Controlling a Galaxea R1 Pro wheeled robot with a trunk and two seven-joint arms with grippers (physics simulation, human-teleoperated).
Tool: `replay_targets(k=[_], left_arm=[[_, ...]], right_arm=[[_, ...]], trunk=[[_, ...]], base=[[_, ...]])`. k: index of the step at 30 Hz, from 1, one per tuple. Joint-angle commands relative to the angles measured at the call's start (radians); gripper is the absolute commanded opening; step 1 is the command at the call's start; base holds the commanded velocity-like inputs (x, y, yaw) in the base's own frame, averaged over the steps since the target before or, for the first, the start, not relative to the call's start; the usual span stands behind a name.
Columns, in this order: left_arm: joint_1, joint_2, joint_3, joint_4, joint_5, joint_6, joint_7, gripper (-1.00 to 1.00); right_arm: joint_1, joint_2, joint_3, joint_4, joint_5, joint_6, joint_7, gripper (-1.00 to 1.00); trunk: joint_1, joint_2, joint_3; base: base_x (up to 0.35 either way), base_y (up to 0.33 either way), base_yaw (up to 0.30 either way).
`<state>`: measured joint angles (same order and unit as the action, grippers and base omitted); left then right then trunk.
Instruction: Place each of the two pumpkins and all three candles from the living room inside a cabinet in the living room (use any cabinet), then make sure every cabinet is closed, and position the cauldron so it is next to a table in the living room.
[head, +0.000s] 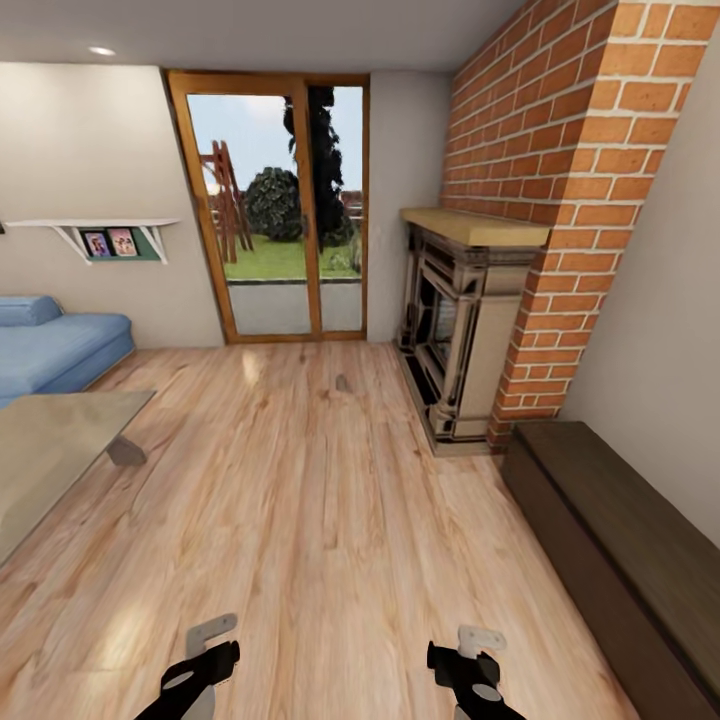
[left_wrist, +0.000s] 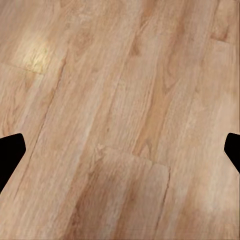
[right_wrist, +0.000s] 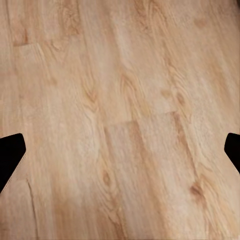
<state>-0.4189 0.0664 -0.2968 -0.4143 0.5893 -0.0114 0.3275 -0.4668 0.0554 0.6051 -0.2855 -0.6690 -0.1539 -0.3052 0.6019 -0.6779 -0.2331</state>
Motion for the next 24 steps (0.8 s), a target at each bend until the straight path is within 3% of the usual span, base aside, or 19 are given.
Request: replay_targets(k=[1, 24], left_arm=[[0.0, 0.001, -0.008, -0.001, 0.009, -0.002, 0.007, 1.0], [-0.001, -0.007, -0.006, -0.002, 0.007, -0.003, 0.007, 1.0]], right_arm=[[-0.001, 0.0, 0.008, 0.0, -0.011, -0.005, -0.005, 1.0], [-0.001, -0.002, 0.008, -0.002, -0.009, -0.006, -0.005, 1.0]], trunk=[[0.001, -0.001, -0.001], [0.001, -0.001, -0.001]], base=[[0.341, 0.0, 0.0], [0.341, 0.047, 0.0]])
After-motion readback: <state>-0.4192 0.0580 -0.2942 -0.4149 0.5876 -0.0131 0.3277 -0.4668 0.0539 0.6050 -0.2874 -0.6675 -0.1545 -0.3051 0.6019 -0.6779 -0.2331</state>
